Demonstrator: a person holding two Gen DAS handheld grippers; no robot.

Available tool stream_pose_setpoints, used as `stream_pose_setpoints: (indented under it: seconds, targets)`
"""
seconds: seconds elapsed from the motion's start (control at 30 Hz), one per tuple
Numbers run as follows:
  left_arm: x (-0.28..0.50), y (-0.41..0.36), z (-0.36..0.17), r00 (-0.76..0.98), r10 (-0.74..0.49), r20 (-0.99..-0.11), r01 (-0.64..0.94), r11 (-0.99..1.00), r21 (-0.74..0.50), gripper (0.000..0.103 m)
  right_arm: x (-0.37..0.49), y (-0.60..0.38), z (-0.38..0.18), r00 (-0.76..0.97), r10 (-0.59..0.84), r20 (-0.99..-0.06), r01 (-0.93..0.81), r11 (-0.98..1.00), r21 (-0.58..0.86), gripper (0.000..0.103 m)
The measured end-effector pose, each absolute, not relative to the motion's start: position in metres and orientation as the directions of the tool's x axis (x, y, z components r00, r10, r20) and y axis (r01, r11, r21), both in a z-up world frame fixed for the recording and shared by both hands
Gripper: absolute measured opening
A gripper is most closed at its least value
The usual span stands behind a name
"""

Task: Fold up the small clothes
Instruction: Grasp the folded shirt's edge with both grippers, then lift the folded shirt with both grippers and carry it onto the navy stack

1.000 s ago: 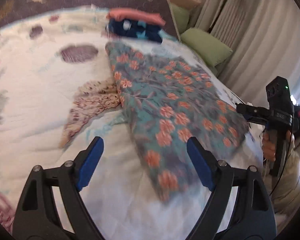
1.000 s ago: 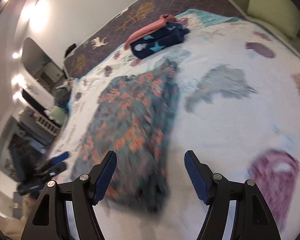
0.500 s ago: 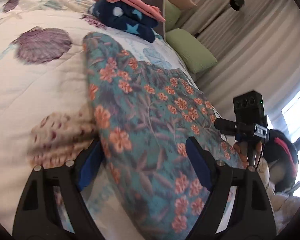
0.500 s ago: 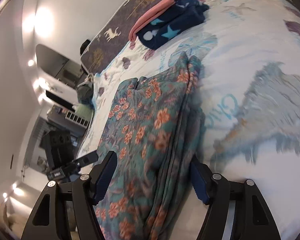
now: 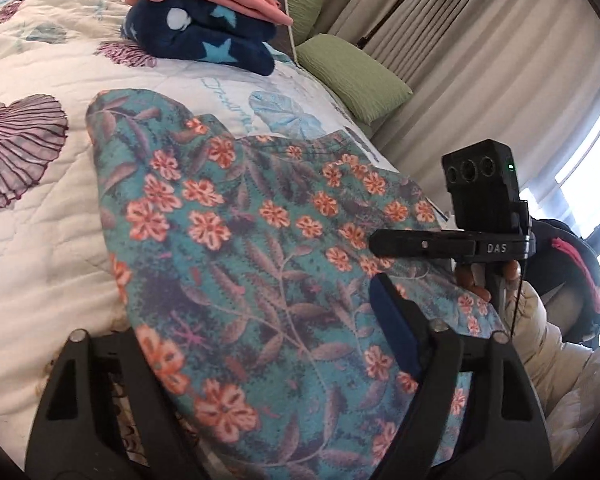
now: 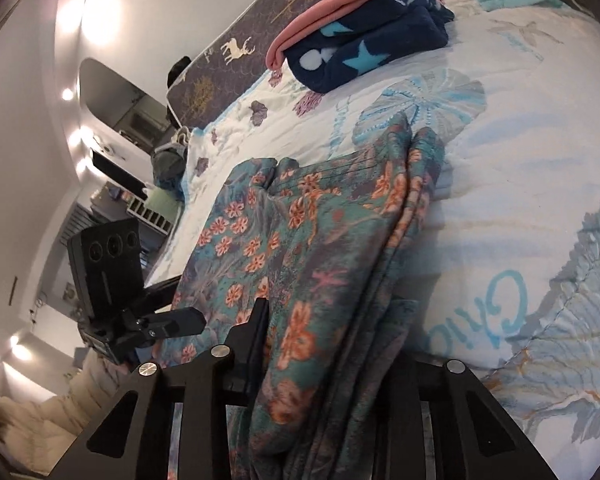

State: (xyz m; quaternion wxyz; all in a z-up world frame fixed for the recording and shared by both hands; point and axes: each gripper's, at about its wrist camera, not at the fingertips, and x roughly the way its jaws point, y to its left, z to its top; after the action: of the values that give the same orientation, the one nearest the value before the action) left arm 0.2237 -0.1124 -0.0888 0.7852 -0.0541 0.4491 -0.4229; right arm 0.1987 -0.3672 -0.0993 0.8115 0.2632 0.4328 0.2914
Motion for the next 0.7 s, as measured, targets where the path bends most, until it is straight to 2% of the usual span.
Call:
stream_pose_setpoints:
  seconds: [0.03,0.1,0.17,0.2,0.23,0.33,0.43,0.7]
  targets:
    - [0.224,-0.111,-0.089,0.254,-0.702,-0.665,0.605,0.652,-0.457,0.068,0.198,-0.366,-0.099,0.460,0.695,-0.552,-0.246,0.697,0.673,0.029]
    - [0.229,-0.107,-0.091,0.270,-0.690,-0.672,0.581,0.673,-0.457,0.043,0.198,-0.365,-0.098,0.469,0.685,-0.557,-0.245,0.707,0.663,0.028]
    - [0.236,-0.102,-0.094,0.272,-0.688,-0.673,0.546,0.686,-0.481,0.026,0.197,-0.364,-0.097,0.478,0.672,-0.565,-0.238,0.719,0.653,0.027]
    - [0.238,-0.102,-0.096,0.270,-0.689,-0.673,0.539,0.687,-0.487,0.023,0.196,-0.363,-0.095,0.483,0.661,-0.574,-0.233,0.729,0.644,0.025]
    - [0.237,-0.103,-0.095,0.279,-0.681,-0.678,0.539,0.695,-0.476,0.021,0.195,-0.361,-0.093,0.492,0.642,-0.588,-0.228,0.747,0.625,0.024]
    - [0.218,-0.113,-0.079,0.357,-0.610,-0.707,0.582,0.737,-0.343,0.016,0.185,-0.350,-0.079,0.540,0.560,-0.628,-0.219,0.814,0.538,0.022]
    - [0.196,-0.122,-0.058,0.433,-0.575,-0.694,0.622,0.748,-0.232,0.016,0.167,-0.340,-0.058,0.596,0.500,-0.629,-0.228,0.856,0.465,0.021]
    - [0.146,-0.113,0.006,0.523,-0.610,-0.595,0.669,0.726,-0.157,0.015,0.108,-0.333,0.006,0.707,0.422,-0.567,-0.251,0.900,0.356,0.020]
